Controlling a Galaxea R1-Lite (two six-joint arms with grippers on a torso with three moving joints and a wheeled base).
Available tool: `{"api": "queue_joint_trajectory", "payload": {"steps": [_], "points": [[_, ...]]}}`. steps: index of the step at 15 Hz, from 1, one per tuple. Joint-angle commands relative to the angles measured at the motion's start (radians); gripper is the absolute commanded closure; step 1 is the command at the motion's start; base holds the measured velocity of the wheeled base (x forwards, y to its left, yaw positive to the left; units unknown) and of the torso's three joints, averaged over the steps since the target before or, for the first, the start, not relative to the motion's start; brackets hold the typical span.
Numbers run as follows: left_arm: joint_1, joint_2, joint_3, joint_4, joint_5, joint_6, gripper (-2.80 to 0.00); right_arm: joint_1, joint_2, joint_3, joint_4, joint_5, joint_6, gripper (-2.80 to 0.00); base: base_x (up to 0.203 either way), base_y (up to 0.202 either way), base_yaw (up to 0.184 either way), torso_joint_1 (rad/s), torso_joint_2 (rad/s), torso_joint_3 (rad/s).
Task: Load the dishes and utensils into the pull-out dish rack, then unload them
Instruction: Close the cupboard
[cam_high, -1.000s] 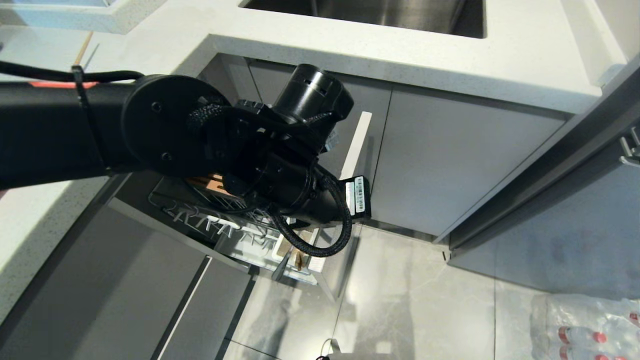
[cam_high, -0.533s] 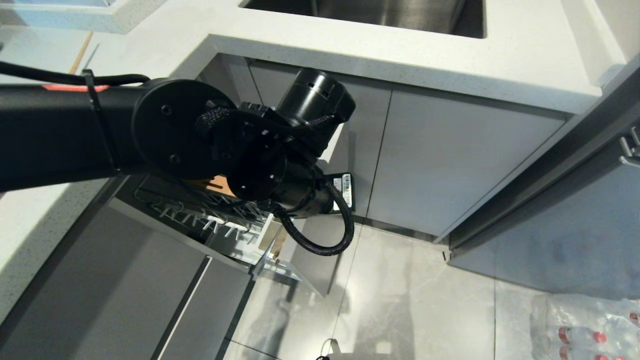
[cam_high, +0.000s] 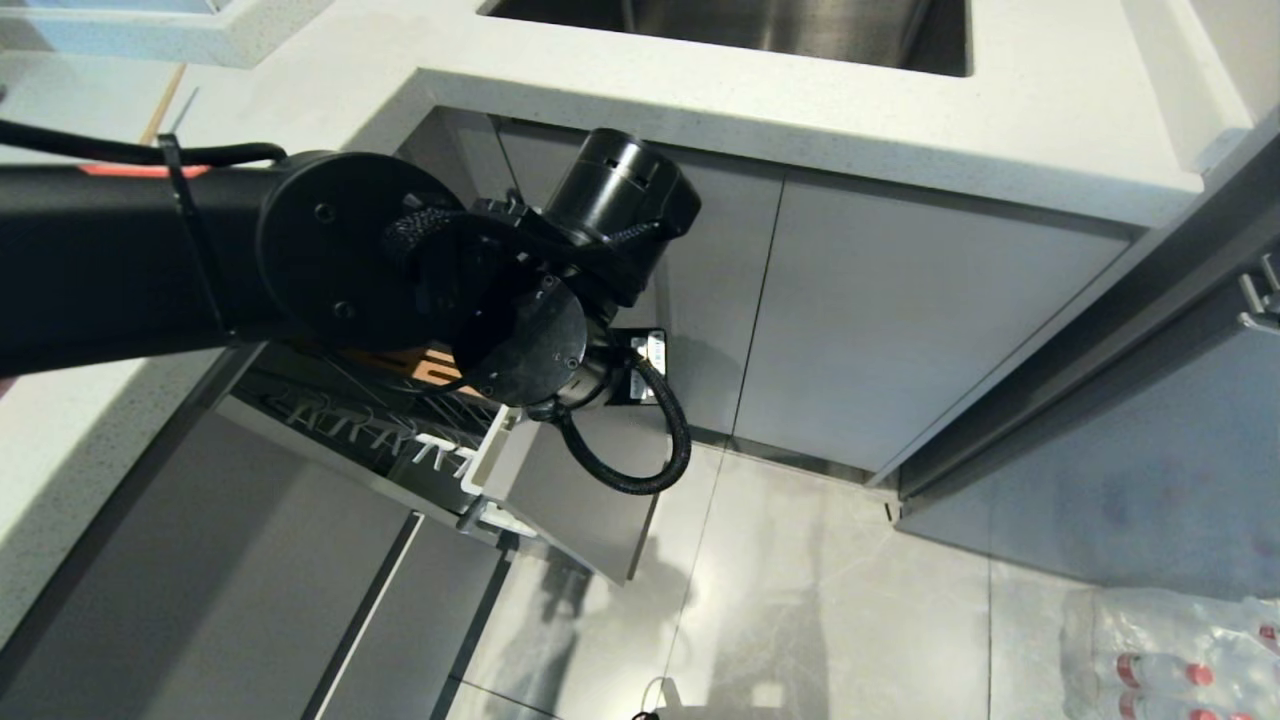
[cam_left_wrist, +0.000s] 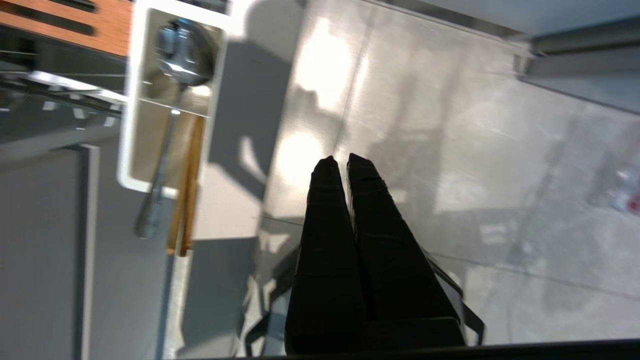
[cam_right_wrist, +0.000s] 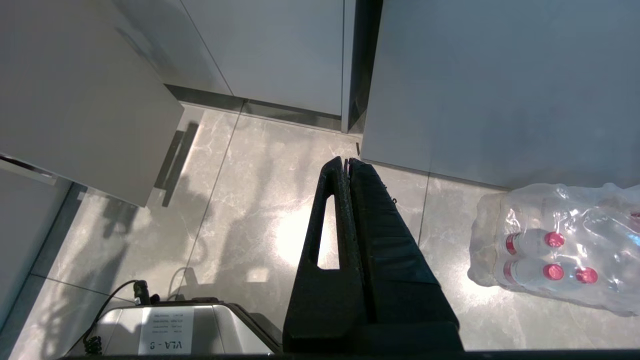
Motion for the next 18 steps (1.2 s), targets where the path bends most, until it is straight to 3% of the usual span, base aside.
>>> {"api": "queue_joint_trajectory", "payload": {"steps": [1,13,18], "points": [[0.013,-0.001,0.001,0.003,0.027,0.011,0.00,-0.001,0.000,0.000,-0.001,0.000,0.000,0.00,0.000,0.000,0.000,0.000,0.00,0.000],[0.203,-0.001,-0.024,-0.017,0.188,0.128,0.00,0.000,0.000,0.000,0.000,0.000,0.000,0.00,0.000,0.000,0.000,0.000,0.00,0.000],[0.304,0.016,-0.058,-0.016,0.220,0.169,0.00,-0.001,0.002,0.000,-0.001,0.000,0.000,0.00,0.000,0.000,0.000,0.000,0.00,0.000]]}}
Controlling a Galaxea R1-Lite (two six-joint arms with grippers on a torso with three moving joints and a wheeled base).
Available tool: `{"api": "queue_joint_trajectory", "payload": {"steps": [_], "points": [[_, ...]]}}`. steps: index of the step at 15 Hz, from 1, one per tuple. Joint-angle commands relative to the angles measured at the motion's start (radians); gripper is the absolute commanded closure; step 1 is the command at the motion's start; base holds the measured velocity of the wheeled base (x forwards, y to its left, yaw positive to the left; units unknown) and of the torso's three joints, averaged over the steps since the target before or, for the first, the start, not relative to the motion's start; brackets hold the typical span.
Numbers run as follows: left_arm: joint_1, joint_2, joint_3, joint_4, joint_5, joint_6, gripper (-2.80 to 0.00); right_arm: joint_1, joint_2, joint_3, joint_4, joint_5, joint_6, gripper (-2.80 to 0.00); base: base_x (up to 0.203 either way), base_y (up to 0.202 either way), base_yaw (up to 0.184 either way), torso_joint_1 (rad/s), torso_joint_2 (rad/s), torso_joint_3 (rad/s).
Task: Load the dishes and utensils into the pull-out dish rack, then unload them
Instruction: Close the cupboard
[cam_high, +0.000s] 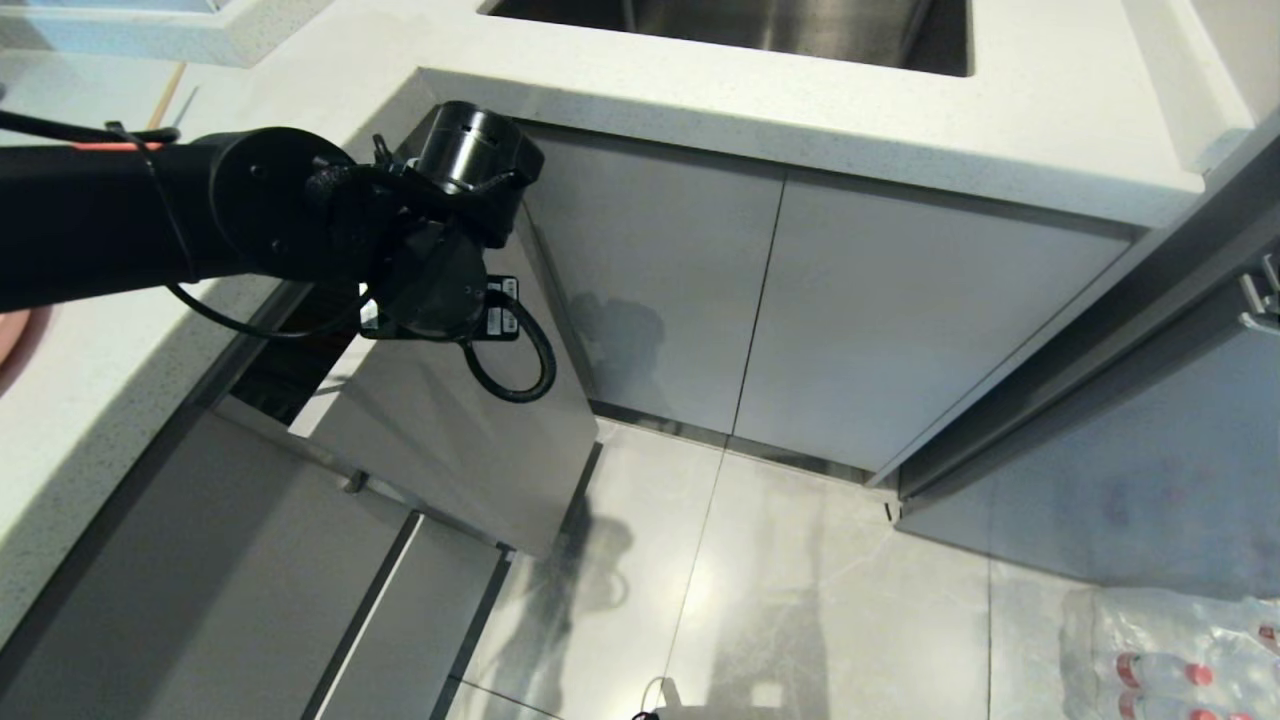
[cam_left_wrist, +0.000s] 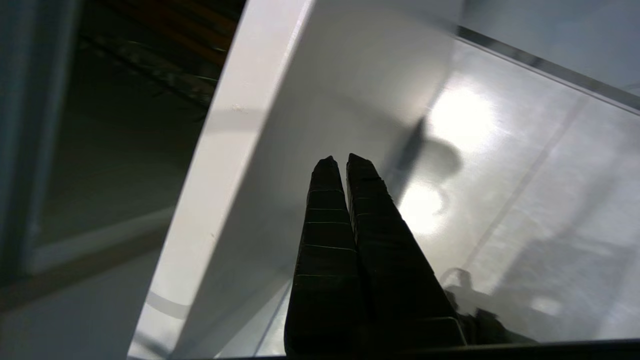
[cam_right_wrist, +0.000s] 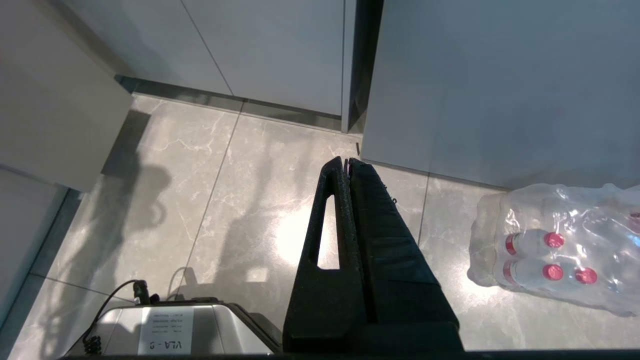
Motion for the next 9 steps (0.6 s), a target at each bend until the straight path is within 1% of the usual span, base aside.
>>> {"api": "queue_joint_trajectory", "payload": {"steps": [1,3,5,9], "points": [[0.033,0.011,-0.011,0.002,0.015,0.008,0.00,0.000,0.000,0.000,-0.001,0.000,0.000,0.00,0.000,0.000,0.000,0.000,0.00,0.000],[0.073,0.025,-0.033,0.003,0.032,0.019,0.00,0.000,0.001,0.000,-0.001,0.000,0.000,0.00,0.000,0.000,0.000,0.000,0.00,0.000],[0.098,0.032,-0.049,0.002,0.038,0.027,0.00,-0.001,0.000,0.000,-0.001,0.000,0.000,0.00,0.000,0.000,0.000,0.000,0.00,0.000],[0.105,0.041,-0.057,0.002,0.052,0.027,0.00,0.000,0.000,0.000,-0.001,0.000,0.000,0.00,0.000,0.000,0.000,0.000,0.00,0.000]]}}
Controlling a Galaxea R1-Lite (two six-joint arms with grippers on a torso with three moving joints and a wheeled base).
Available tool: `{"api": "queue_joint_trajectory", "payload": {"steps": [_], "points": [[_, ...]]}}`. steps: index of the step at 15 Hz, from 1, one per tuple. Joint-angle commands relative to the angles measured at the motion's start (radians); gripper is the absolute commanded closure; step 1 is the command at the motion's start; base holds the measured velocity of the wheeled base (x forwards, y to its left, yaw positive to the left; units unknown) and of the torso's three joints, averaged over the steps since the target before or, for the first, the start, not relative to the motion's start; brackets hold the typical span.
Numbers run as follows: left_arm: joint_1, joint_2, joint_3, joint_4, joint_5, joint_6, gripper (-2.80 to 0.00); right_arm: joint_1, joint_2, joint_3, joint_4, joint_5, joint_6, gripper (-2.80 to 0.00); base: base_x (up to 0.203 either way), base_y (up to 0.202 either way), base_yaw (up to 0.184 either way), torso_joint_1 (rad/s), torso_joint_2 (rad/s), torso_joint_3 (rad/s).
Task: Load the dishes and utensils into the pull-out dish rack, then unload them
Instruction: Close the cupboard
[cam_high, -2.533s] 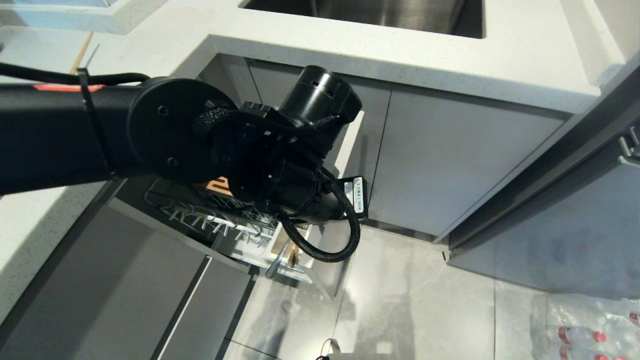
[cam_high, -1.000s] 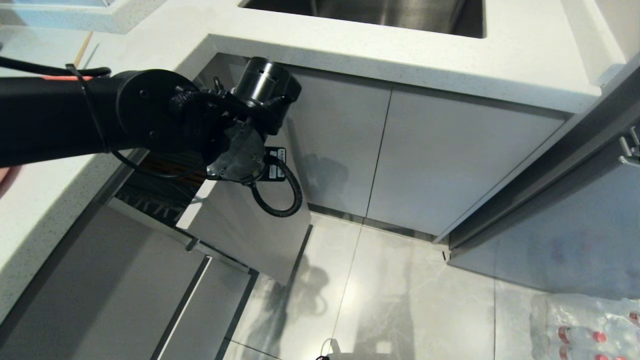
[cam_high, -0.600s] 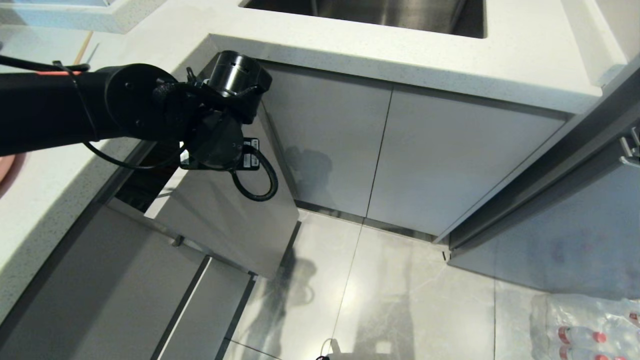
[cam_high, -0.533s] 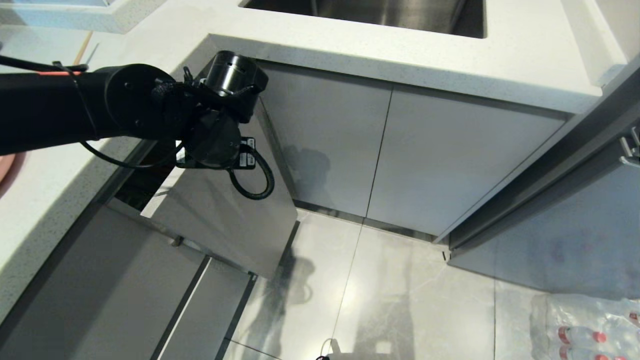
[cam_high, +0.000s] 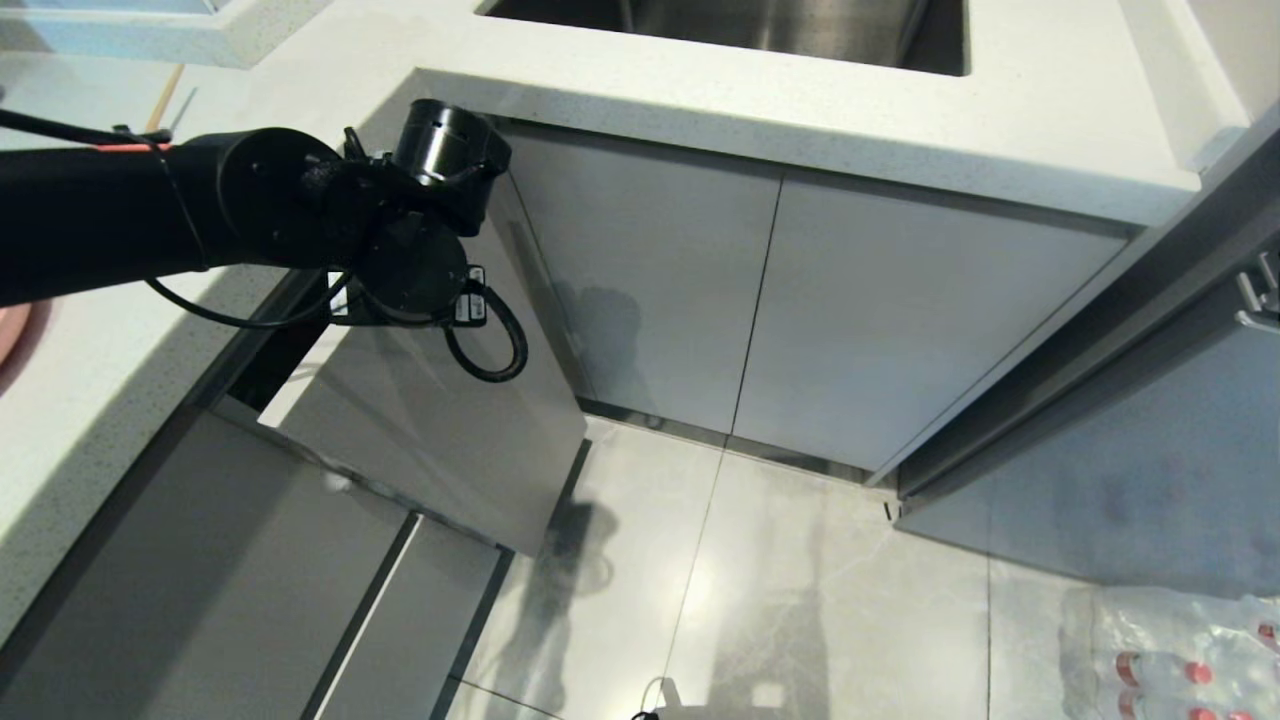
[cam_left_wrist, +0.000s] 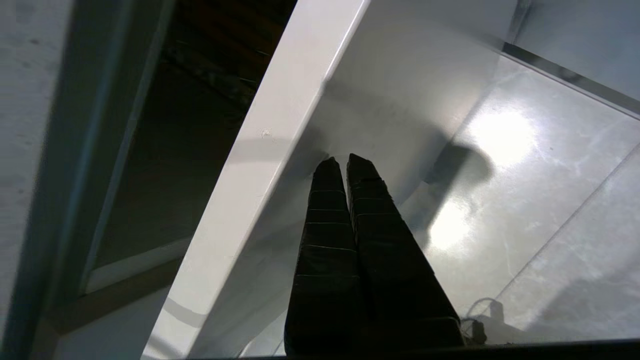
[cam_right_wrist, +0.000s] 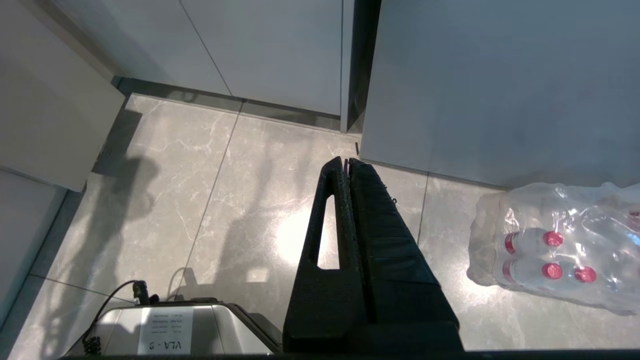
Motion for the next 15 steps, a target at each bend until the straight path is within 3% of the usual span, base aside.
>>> {"api": "queue_joint_trajectory", "payload": {"steps": [1,6,9,15], "points": [[-0.001,0.006,-0.001,0.003,0.007,-0.002,0.00,0.000,0.001,0.000,-0.001,0.000,0.000,0.00,0.000,0.000,0.000,0.000,0.00,0.000],[0.005,0.012,-0.001,0.003,0.012,0.007,0.00,0.000,0.000,0.000,0.000,0.000,0.000,0.00,0.000,0.000,0.000,0.000,0.00,0.000],[-0.039,-0.004,0.010,0.011,0.005,0.004,0.00,-0.001,0.000,0.000,-0.001,0.000,0.000,0.00,0.000,0.000,0.000,0.000,0.00,0.000],[-0.128,-0.073,0.051,0.011,-0.125,-0.005,0.00,0.000,0.000,0.000,-0.001,0.000,0.000,0.00,0.000,0.000,0.000,0.000,0.00,0.000]]}}
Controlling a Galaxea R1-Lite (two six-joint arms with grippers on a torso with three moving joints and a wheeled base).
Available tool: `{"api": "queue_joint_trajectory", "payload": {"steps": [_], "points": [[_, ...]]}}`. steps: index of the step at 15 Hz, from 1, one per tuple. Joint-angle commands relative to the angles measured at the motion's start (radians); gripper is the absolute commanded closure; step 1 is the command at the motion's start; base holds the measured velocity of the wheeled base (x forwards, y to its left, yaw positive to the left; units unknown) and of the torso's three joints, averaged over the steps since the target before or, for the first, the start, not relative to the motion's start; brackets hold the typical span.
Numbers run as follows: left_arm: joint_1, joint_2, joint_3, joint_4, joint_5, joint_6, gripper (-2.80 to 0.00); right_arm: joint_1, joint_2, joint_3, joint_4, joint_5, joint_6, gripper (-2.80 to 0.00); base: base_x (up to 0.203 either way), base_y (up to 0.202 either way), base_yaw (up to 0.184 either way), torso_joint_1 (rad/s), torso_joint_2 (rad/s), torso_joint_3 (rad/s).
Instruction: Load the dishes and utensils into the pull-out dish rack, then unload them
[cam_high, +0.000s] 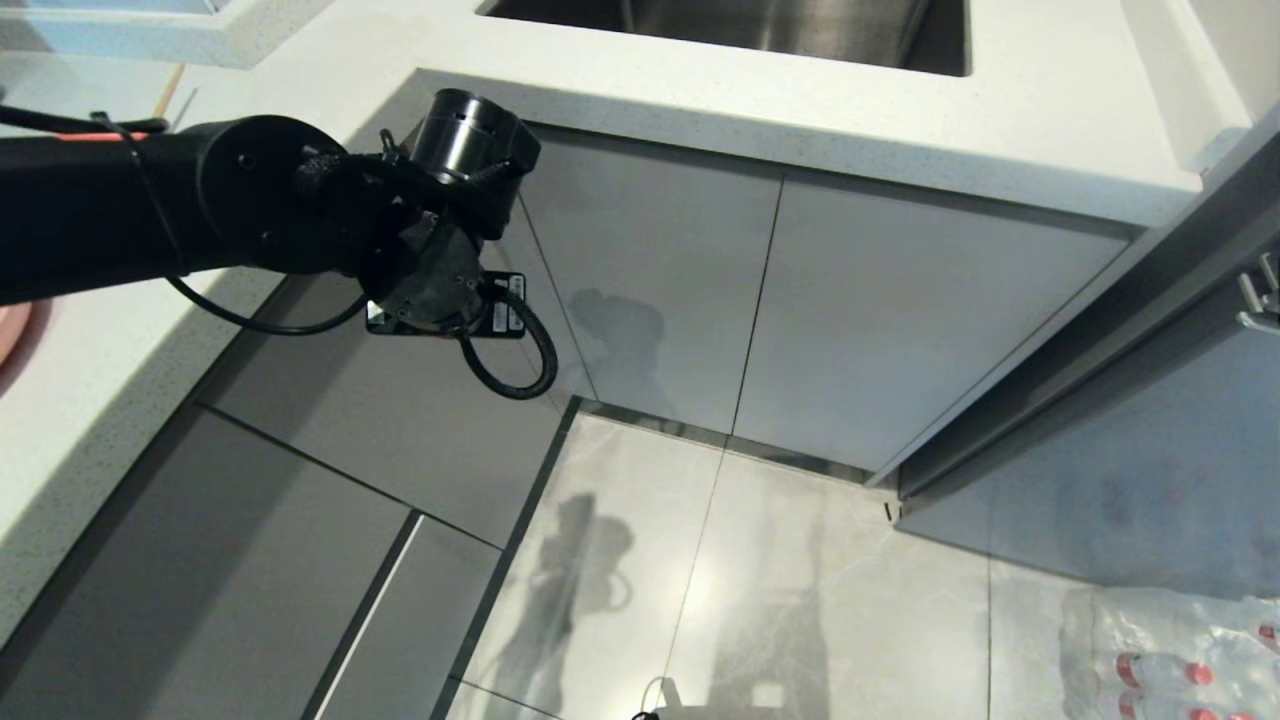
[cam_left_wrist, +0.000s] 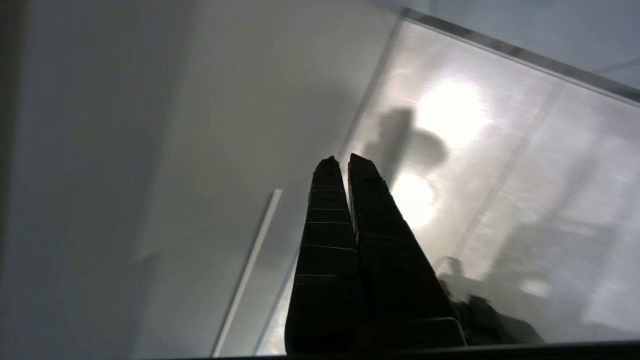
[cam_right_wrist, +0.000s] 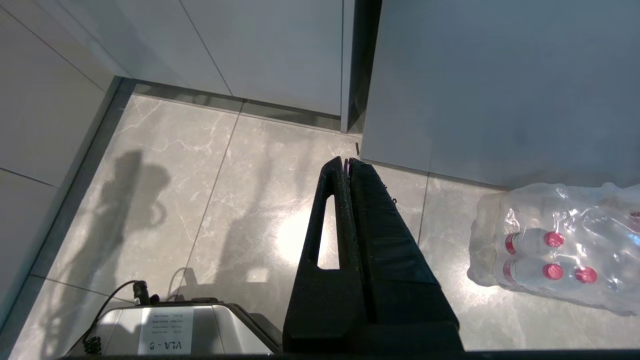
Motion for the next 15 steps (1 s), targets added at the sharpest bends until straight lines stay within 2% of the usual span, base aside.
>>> {"api": "queue_joint_trajectory", "payload": {"steps": [1,3,5,7,11,13,15], "points": [[-0.025,-0.045,0.014,0.002,-0.020,-0.007,0.00,0.000,0.002,0.000,-0.001,0.000,0.000,0.00,0.000,0.000,0.000,0.000,0.00,0.000],[-0.052,-0.087,0.021,0.004,-0.090,-0.024,0.00,-0.001,0.000,0.000,-0.001,0.000,0.001,0.00,0.000,0.000,0.000,0.000,0.00,0.000],[-0.062,-0.165,0.036,0.004,-0.197,-0.027,0.00,0.001,0.000,0.000,-0.001,0.000,0.001,0.00,0.000,0.000,0.000,0.000,0.00,0.000],[-0.070,-0.262,0.055,0.005,-0.313,-0.027,0.00,0.001,0.000,0.000,-0.001,0.000,0.001,0.00,0.000,0.000,0.000,0.000,0.00,0.000],[-0.061,-0.493,0.100,0.002,-0.490,-0.019,0.00,-0.001,0.000,0.000,-0.001,0.000,0.001,0.00,0.000,0.000,0.000,0.000,0.00,0.000],[-0.007,-0.629,0.125,0.001,-0.577,0.005,0.00,0.001,0.002,0.000,-0.001,0.000,0.001,0.00,0.000,0.000,0.000,0.000,0.00,0.000],[0.126,-0.773,0.166,-0.002,-0.695,0.055,0.00,0.001,0.000,0.000,-0.001,0.000,0.001,0.00,0.000,0.000,0.000,0.000,0.00,0.000]]}}
